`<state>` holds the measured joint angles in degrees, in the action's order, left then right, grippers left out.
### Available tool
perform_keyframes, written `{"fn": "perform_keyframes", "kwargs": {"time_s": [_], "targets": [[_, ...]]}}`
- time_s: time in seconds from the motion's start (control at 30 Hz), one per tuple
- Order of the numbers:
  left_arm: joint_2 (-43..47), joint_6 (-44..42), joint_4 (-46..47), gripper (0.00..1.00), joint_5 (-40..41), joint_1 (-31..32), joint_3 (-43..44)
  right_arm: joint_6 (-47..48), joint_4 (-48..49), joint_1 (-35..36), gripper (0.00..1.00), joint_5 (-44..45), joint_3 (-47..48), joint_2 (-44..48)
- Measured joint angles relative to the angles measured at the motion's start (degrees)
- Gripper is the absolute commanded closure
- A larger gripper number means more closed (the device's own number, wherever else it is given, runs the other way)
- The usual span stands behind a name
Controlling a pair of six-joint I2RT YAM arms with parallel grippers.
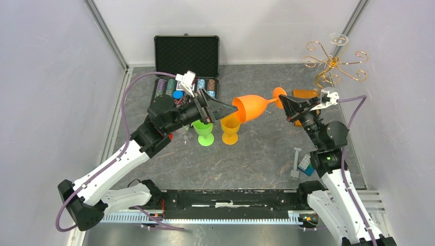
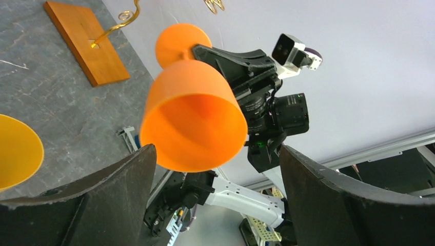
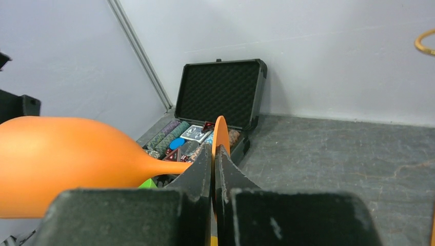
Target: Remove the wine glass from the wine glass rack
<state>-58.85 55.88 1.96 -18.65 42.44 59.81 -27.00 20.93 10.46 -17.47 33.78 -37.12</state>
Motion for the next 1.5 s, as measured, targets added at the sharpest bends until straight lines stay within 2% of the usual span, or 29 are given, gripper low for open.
{"fn": "perform_keyframes", "kwargs": {"time_s": [0.23, 0.63, 0.77, 0.83, 0.93, 1.0, 1.03, 1.07, 1.13, 1.23, 1.5], "targets": [[-2.7, 0.0, 0.2, 0.14, 4.9, 5.5, 1.1, -1.0, 0.1, 0.4, 1.0, 1.9, -0.9, -0.4], [-10.2, -0.4, 0.5, 0.47, 9.0, 9.7, 5.7, 0.8, -1.5, 0.7, 1.0, 3.0, -2.8, -0.7], [-12.8, -0.9, 0.3, 0.6, 9.8, 10.6, 7.3, 2.3, -5.0, 0.7, 1.0, 3.2, -2.8, -1.5], [-13.6, -1.4, -0.2, 0.72, 10.7, 10.8, 7.4, 2.8, -6.4, 0.7, 1.0, 3.7, -2.8, -1.6], [-14.3, -2.4, -1.6, 0.96, 11.5, 10.9, 7.5, 3.4, -8.5, 0.7, 1.0, 4.3, -2.8, -1.5], [-14.7, -3.3, -2.8, 0.98, 11.9, 11.0, 7.7, 3.8, -9.7, 0.7, 1.0, 4.7, -2.7, -1.4], [-15.1, -3.8, -3.6, 0.98, 12.2, 11.1, 8.0, 4.2, -10.2, 0.7, 0.98, 4.9, -2.7, -1.4], [-15.5, -4.4, -4.5, 0.98, 12.3, 11.1, 8.5, 4.4, -10.6, 0.7, 0.9, 5.2, -2.7, -1.3], [-16.4, -5.5, -6.6, 0.98, 12.5, 11.1, 10.0, 5.1, -11.4, 0.7, 0.61, 5.9, -2.6, -1.1], [-18.4, -9.2, -10.6, 0.98, 12.6, 11.7, 14.1, 7.6, -14.6, 0.7, 0.39, 7.1, -1.5, -1.4], [-27.6, -20.5, -27.3, 0.98, 15.7, 14.5, 31.1, 17.6, -29.0, 0.8, 0.23, 13.1, 10.6, -5.5]]}}
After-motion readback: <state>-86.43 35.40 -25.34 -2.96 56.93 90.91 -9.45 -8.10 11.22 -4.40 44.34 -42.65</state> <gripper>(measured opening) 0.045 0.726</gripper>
